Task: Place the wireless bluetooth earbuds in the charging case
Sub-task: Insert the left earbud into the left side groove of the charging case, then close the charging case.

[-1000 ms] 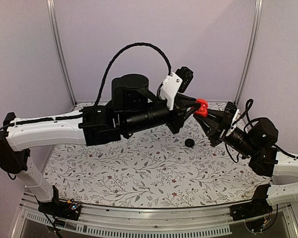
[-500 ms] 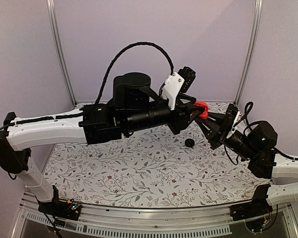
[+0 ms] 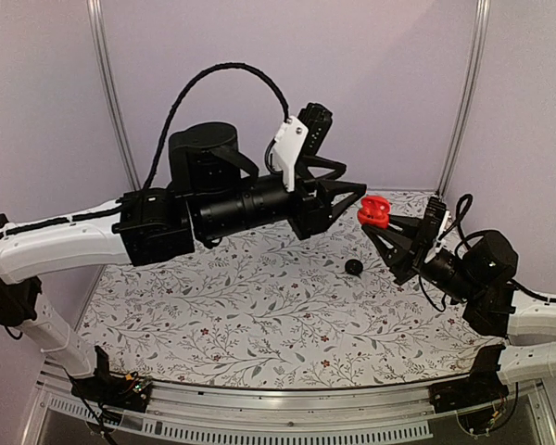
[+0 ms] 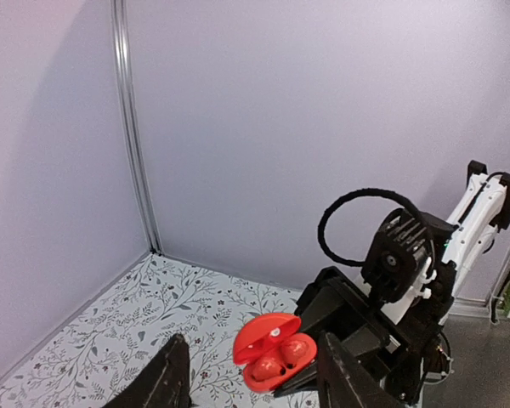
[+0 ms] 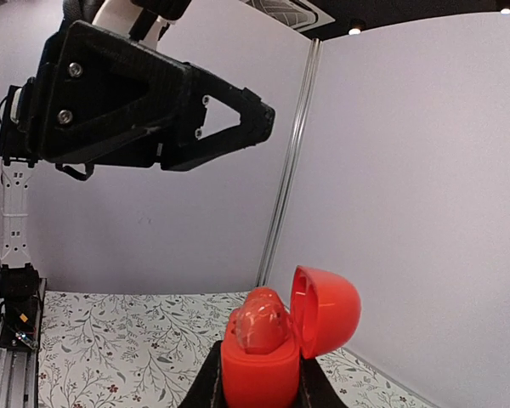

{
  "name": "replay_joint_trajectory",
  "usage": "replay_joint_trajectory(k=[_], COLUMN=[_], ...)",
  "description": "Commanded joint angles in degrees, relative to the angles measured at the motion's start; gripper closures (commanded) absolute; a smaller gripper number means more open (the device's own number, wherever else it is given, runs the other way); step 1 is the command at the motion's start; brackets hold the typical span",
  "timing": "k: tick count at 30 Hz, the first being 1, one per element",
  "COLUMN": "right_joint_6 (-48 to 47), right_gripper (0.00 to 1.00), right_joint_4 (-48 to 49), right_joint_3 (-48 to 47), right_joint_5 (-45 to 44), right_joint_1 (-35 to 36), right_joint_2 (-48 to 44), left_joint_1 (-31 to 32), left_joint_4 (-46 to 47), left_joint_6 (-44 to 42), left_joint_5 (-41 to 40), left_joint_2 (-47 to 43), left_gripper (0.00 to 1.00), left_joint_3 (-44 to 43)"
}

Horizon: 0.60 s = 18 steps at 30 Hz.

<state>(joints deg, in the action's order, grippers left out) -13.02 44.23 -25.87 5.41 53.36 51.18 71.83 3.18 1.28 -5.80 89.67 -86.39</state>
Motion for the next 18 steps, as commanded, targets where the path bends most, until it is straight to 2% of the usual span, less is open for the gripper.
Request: replay_joint_trajectory(k=[1,6,10,12,15,18], right_joint_6=[1.88,4.99,8.88,10.81,13.71,16.21], right_gripper=[1.00,1.00,1.00,1.00,1.00,1.00], right_joint_4=[0.93,-0.78,-2.90,-3.74,-3.80,-3.32], right_joint_3=[0.29,-0.35,-2.56,-3.77,-4.78,-5.43], right_joint_5=[5.18,16.38,24.83,27.59,30.39,32.38], right_joint_1=[0.34,-0.91,-2.02,-2.44,-3.10,-3.26], right_joint_2=[-1.79,-2.76,-1.24,-0.09,1.61,2.96], left_joint_1=[-4.31,-8.39,-9.82,-9.84,-9.84,-9.78], left_joint_4=[0.50,-2.97,-3.00,-3.00,-2.72,-3.00], left_joint_6=[0.52,0.50,-2.39,-6.21,-11.82,-14.37], left_joint_5=[2.97,5.34,13.76,21.00,28.89,31.80], left_joint_2=[-6.38,-10.94,-14.34,-15.63,-17.13,-17.06], left_gripper=[0.49,0.49,0.47,0.45,0.39,0.31], left_joint_3=[3.21,7.47,11.05,12.52,15.77,17.27])
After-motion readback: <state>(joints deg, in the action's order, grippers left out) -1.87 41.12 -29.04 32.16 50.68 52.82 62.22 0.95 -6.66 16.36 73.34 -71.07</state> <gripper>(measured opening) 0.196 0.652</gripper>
